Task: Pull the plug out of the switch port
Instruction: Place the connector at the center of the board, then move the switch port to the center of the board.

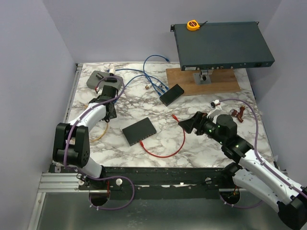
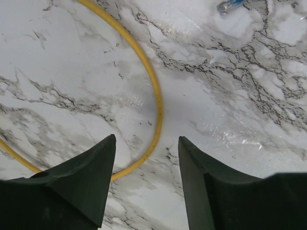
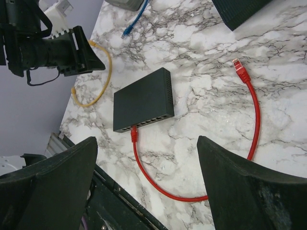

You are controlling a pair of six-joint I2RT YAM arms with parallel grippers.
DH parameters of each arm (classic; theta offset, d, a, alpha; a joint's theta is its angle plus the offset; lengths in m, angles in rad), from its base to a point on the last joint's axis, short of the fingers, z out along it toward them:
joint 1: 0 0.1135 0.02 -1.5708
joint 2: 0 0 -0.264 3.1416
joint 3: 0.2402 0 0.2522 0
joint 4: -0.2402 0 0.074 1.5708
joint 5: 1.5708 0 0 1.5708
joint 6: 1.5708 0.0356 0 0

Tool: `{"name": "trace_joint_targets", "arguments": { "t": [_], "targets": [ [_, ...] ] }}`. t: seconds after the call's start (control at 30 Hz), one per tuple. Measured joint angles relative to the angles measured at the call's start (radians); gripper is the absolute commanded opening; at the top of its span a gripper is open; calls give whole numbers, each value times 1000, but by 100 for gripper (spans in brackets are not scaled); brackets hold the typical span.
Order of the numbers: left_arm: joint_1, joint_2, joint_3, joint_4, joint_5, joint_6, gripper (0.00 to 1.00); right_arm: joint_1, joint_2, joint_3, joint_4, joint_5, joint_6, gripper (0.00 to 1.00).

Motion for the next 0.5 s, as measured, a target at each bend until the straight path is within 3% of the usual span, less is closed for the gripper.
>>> {"name": "trace_joint_targets", "arguments": {
  "t": [0.1, 0.13, 0.17, 0.33, 0.5],
  "targets": [
    [1, -45, -4, 0, 0, -5, 70, 0, 2, 13, -13, 3, -10, 90],
    [0, -84, -7, 1, 0, -12, 88, 0, 4, 18, -14, 3, -12, 93],
    [-1, -118, -10, 2, 1, -18, 95, 0, 6, 20, -14, 3, -14, 99],
    [-60, -430, -58, 46, -3, -77, 98, 0, 11, 21, -14, 44, 2, 100],
    [-254, -729, -145, 105, -45, -153, 98, 0, 43, 4, 29, 54, 45, 100]
  ]
}}
